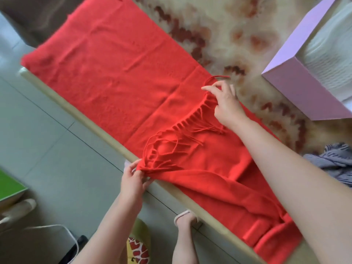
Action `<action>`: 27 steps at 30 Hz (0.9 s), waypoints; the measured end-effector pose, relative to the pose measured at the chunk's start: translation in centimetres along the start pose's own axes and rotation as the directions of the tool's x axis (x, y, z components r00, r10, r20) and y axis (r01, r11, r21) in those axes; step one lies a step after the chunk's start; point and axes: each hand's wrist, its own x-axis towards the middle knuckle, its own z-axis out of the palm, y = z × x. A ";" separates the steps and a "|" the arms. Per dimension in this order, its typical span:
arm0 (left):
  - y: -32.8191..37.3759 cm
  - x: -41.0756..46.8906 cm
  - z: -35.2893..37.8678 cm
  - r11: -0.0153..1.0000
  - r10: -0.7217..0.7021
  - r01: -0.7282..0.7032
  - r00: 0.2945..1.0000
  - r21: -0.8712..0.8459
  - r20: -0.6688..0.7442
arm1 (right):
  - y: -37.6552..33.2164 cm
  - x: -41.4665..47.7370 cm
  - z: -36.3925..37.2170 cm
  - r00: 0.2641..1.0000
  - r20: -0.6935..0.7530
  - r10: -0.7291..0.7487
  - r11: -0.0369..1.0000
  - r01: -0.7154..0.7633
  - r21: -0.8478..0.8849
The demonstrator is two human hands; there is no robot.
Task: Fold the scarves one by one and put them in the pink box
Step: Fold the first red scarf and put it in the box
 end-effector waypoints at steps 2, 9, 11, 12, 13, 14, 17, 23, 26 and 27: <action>0.2 0.4 -0.3 1.000 0.003 -0.003 1.000 0.002 -0.007 | -0.2 1.5 0.0 0.993 0.089 -0.083 0.991 0.092 -0.099; 2.5 0.8 1.4 0.933 0.170 -0.184 0.983 0.308 0.070 | 0.5 3.8 -0.3 0.971 0.194 -0.140 0.976 0.168 -0.136; 2.5 1.0 1.9 0.889 0.214 -0.200 0.977 0.413 0.013 | 0.3 3.9 -0.5 0.979 0.149 -0.138 0.986 0.150 -0.068; 2.5 1.2 2.0 0.885 0.213 -0.181 0.977 0.428 -0.025 | 0.0 4.0 -0.8 0.981 0.127 -0.144 0.989 0.148 -0.026; 2.3 1.5 1.9 0.889 0.203 -0.159 0.977 0.429 -0.059 | -0.4 4.1 -1.0 0.980 0.121 -0.155 0.988 0.155 0.007; 2.2 1.6 1.8 0.898 0.192 -0.141 0.978 0.418 -0.082 | -0.9 4.2 -1.2 0.978 0.122 -0.170 0.985 0.169 0.019; 2.1 1.5 1.0 0.945 0.161 -0.130 0.984 0.302 -0.080 | -2.1 5.0 -2.0 0.975 0.124 -0.186 0.983 0.186 0.010; 5.0 2.6 -0.9 0.970 0.187 -0.188 0.982 0.153 0.018 | -5.0 8.6 -4.0 0.960 0.175 -0.220 0.971 0.197 0.137; 8.1 3.6 -1.9 0.955 0.282 -0.277 0.959 0.104 -0.037 | -7.1 10.7 -4.4 0.972 0.129 -0.198 0.950 0.158 0.269; 9.2 3.9 -2.2 0.946 0.314 -0.308 0.948 0.099 -0.052 | -8.0 11.4 -4.5 0.977 0.104 -0.187 0.943 0.149 0.297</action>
